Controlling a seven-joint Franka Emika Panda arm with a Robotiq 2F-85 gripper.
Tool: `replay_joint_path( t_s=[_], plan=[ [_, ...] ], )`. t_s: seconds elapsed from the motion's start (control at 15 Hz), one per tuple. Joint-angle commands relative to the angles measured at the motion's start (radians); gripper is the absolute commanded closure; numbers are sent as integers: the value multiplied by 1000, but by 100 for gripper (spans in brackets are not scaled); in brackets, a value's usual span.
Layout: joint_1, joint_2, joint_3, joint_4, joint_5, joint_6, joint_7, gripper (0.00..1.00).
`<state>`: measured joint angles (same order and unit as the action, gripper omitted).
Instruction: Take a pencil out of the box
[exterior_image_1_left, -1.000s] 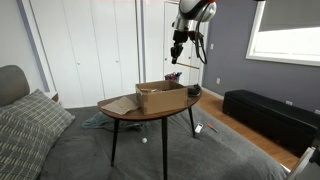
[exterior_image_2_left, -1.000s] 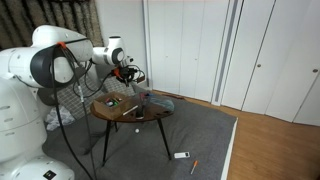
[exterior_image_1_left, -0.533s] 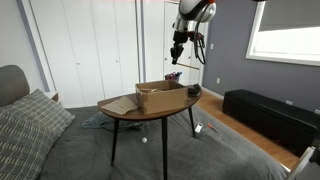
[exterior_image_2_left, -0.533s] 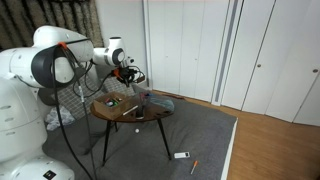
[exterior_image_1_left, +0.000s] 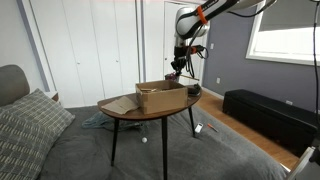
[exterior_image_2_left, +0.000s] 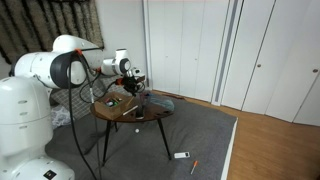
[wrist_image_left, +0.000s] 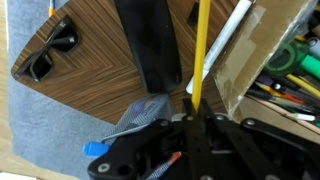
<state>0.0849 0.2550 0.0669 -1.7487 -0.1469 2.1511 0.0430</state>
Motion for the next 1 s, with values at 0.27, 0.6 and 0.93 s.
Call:
replay_joint_path(
  t_s=[0.27, 0.6, 0.93],
  plan=[
    [51, 46, -30, 15, -54, -8, 268, 98],
    [73, 71, -45, 11, -70, 8, 401, 98],
    [70, 94, -50, -4, -42, 54, 438, 98]
  ],
)
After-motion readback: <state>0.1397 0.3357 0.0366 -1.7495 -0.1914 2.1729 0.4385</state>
